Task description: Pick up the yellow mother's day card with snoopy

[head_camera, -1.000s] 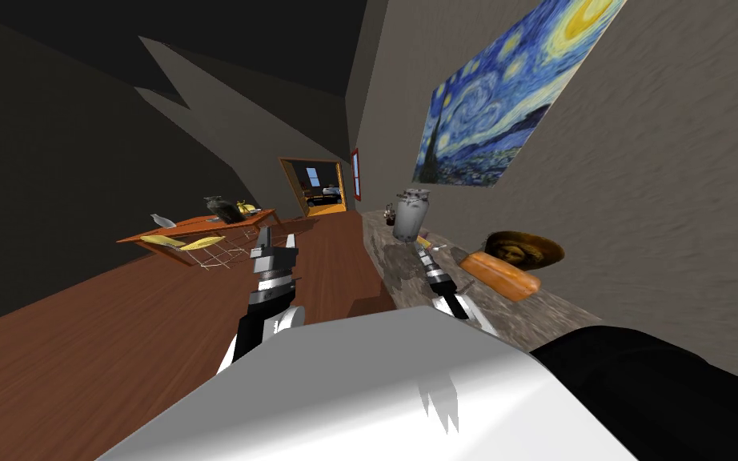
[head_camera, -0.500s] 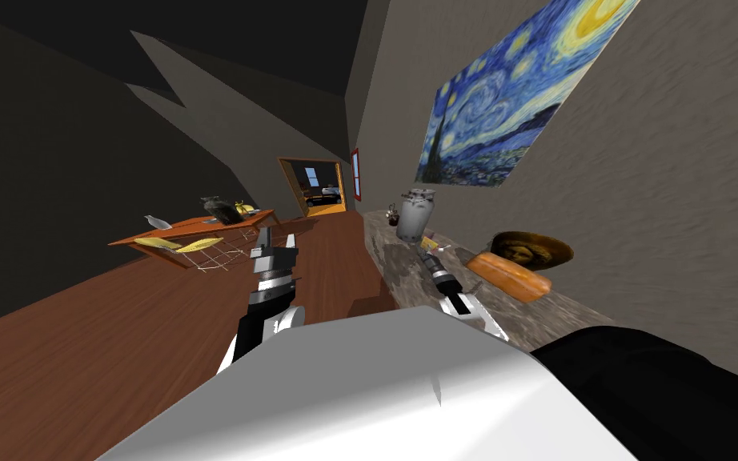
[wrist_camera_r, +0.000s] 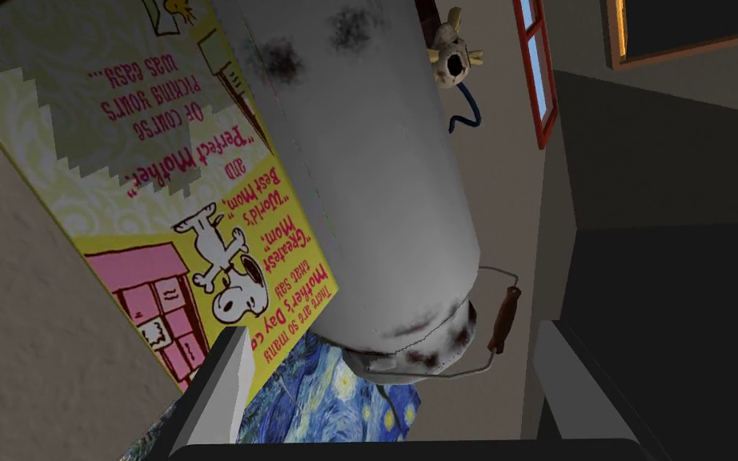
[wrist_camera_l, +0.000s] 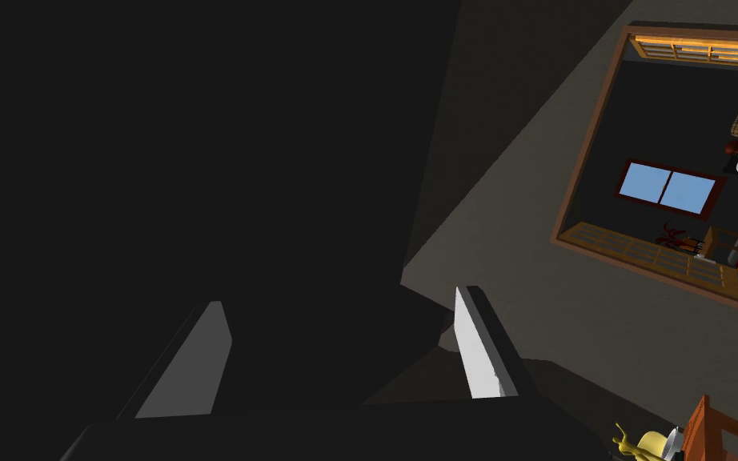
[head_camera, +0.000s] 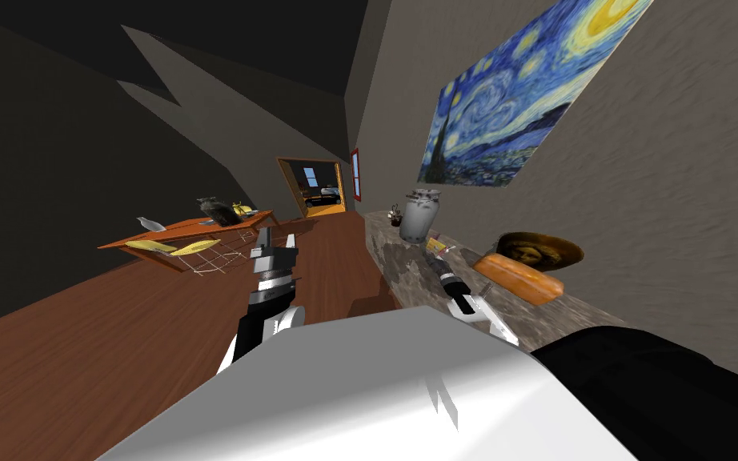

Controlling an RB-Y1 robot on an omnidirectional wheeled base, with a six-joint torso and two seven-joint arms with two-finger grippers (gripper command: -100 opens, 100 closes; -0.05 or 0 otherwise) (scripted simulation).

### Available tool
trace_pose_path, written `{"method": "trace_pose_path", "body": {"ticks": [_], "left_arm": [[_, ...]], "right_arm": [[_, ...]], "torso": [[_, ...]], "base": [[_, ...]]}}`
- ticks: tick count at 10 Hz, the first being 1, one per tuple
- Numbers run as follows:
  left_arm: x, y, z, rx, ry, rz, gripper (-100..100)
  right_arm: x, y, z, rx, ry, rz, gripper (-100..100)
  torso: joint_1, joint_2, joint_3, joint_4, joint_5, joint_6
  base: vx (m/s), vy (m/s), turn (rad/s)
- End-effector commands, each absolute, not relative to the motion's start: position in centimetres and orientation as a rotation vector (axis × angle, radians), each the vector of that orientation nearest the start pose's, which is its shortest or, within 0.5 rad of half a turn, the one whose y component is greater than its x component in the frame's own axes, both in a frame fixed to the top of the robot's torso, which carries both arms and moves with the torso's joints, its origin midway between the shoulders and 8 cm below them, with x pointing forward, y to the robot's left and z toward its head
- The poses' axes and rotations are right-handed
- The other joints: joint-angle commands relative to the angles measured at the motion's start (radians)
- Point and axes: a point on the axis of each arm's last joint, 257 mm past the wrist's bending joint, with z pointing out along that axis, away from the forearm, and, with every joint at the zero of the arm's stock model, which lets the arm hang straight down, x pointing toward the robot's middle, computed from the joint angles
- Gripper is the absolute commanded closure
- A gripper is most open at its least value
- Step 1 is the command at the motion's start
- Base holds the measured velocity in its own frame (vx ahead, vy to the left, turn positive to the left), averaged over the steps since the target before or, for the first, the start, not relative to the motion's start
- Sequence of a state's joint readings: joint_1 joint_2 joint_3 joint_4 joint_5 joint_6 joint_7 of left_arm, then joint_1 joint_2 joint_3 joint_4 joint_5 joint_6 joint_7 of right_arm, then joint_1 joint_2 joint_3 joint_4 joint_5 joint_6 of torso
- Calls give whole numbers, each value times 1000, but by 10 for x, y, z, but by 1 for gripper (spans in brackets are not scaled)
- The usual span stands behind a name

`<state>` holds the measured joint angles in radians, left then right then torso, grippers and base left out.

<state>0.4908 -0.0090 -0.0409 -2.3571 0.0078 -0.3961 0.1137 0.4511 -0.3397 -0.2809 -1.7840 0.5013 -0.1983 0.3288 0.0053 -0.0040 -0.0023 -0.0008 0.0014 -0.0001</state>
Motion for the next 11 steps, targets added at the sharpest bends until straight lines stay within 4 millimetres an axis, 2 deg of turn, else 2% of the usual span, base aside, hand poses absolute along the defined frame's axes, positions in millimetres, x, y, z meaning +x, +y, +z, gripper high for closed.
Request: {"method": "trace_pose_path", "body": {"ticks": [1,9,10,11], "left_arm": [[348,266,42,-733,581,-1453,0],[348,266,42,-733,581,-1453,0],[348,266,42,-733,581,-1453,0],[348,266,42,-733,581,-1453,0]], "right_arm": [[387,-480,-227,352,1562,1,-100],[357,-576,-251,274,1686,-388,-100],[355,-585,-250,264,1693,-423,-100],[358,-579,-251,270,1687,-396,-100]], "torso": [[0,0,0,0,0,0],[-2,-1,-1,0,-1,0],[-3,-1,0,0,-1,0],[-4,-1,-1,0,-1,0]], "base": [[52,79,-26],[64,56,-40],[76,26,-39],[36,10,-6]]}}
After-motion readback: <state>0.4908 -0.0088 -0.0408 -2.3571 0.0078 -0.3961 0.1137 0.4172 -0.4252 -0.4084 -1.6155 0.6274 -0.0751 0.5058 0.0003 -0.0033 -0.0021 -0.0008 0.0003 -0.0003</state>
